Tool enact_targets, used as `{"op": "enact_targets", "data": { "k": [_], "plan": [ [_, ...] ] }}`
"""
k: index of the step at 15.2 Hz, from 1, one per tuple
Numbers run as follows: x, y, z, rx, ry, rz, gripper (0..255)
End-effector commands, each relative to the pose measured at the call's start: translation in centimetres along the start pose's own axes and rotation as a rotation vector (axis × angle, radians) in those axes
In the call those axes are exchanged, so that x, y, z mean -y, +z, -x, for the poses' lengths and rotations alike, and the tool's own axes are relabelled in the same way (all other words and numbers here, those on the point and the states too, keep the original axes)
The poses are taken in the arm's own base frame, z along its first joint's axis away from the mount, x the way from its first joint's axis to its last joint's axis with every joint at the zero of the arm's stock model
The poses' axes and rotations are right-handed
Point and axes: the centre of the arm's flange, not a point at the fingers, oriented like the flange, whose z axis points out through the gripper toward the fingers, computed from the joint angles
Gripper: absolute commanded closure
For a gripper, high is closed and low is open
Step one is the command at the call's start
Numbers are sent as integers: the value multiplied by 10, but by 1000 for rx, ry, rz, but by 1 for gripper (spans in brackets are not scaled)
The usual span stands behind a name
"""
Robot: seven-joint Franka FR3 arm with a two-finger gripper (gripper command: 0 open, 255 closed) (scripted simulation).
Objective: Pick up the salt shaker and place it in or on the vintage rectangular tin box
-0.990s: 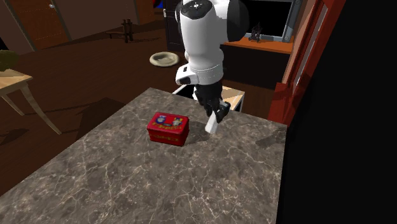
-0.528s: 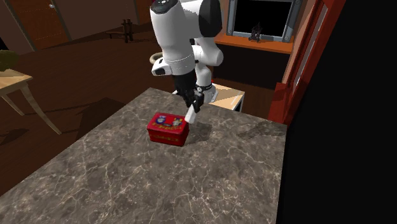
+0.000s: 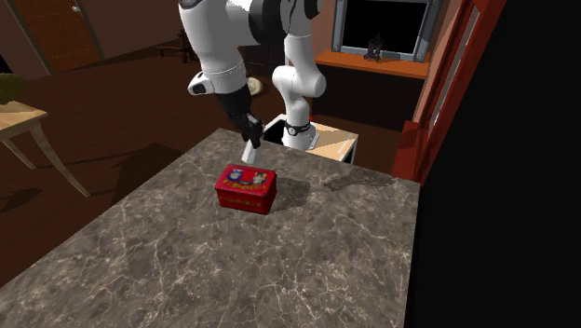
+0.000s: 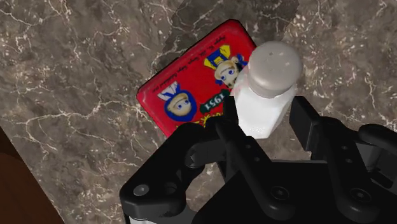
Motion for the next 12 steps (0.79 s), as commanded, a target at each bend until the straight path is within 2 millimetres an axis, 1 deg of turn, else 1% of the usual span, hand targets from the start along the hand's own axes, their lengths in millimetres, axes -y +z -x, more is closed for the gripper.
{"op": "enact_targets", "data": {
  "k": [1, 2, 12],
  "plan": [
    [-25, -2, -7, 0, -1, 0, 255],
    [-43, -4, -12, 0, -1, 0, 255],
    [-44, 47, -23, 0, -1, 0, 255]
  ]
}}
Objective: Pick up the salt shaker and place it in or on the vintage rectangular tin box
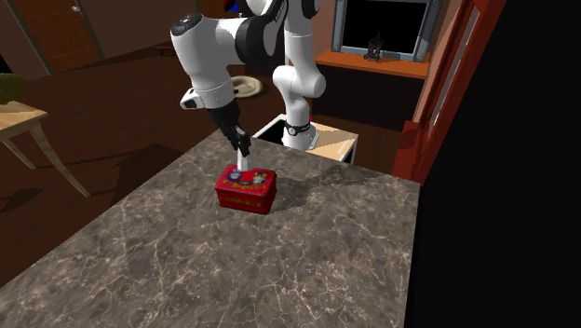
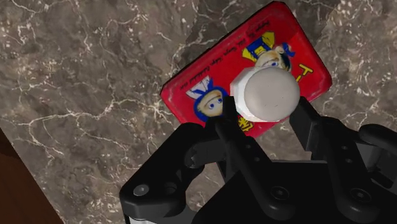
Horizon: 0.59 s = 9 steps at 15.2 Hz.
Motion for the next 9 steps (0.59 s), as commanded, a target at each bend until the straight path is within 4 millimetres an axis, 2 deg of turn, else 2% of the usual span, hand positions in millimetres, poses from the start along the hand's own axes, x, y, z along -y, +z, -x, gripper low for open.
{"op": "enact_targets", "data": {
  "k": [1, 6, 9],
  "plan": [
    [1, 10, -2, -1, 0, 0, 255],
    [0, 35, -8, -1, 0, 0, 255],
    [0, 35, -8, -1, 0, 0, 255]
  ]
}}
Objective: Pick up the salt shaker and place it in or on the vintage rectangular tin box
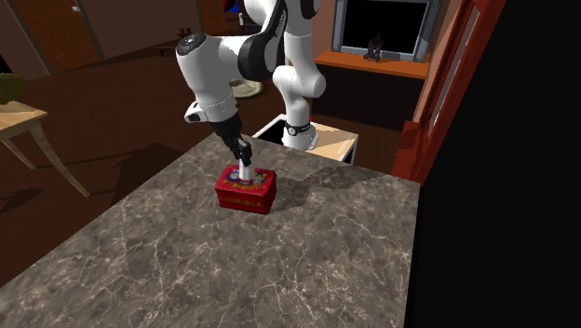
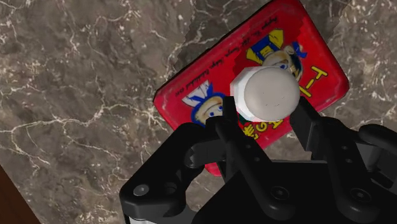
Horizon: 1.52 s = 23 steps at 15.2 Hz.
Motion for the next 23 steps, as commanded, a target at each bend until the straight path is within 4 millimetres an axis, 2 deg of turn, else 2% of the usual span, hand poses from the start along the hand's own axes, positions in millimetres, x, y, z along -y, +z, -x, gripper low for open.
{"op": "enact_targets", "data": {
  "k": [1, 5, 6, 11, 15, 23],
  "plan": [
    [0, 1, 0, 0, 0, 0, 255],
    [0, 1, 0, 0, 0, 0, 255],
    [0, 1, 0, 0, 0, 0, 0],
    [0, 1, 0, 0, 0, 0, 0],
    [0, -49, 0, 0, 0, 0, 0],
    [0, -49, 0, 0, 0, 0, 0]
  ]
}}
